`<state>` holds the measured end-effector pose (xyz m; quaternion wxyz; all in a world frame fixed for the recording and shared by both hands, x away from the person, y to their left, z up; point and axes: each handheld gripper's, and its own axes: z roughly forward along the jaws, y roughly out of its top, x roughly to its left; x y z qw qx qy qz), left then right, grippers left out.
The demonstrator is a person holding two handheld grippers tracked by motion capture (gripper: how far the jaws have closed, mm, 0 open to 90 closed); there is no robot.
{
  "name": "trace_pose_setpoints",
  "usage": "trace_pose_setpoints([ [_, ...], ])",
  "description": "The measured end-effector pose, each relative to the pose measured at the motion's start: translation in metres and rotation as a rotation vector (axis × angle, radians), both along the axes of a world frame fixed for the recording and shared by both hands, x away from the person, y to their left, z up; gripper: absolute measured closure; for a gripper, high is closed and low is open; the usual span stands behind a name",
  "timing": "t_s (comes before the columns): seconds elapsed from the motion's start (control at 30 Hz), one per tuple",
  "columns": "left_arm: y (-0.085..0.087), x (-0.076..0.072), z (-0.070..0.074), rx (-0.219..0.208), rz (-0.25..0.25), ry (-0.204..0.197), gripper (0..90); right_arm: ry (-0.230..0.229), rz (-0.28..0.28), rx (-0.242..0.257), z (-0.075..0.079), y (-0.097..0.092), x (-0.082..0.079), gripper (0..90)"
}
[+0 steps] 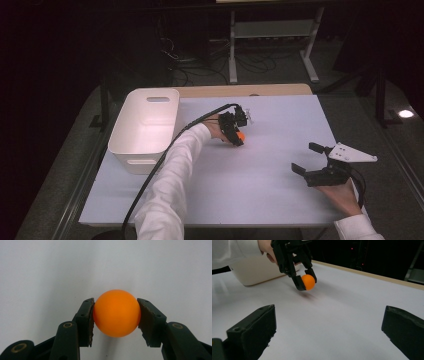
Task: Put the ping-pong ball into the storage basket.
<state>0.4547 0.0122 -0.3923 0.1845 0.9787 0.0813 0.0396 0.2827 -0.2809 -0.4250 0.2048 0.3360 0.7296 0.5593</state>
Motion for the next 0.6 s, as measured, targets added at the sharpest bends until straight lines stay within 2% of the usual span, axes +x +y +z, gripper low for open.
trace_pose_setpoints([
  [0.1, 0.001, 0.000, 0.004, -0.019, 0.006, 0.003, 50.1, 0.001, 0.002, 0.000, 0.000, 0.000, 0.000, 0.0],
  [0.4, 0.006, -0.004, 0.019, -0.032, 0.034, -0.013, 50.1, 0.001, 0.000, 0.001, 0.000, 0.000, 0.000, 0.0],
  [0.5, 0.007, -0.006, 0.025, -0.047, 0.031, -0.017, 50.1, 0.001, -0.001, -0.001, 0.000, 0.000, 0.000, 0.0],
  [0.6, 0.010, -0.008, 0.032, -0.040, 0.023, -0.029, 50.1, 0.004, 0.000, 0.001, 0.000, 0.000, 0.001, 0.0],
])
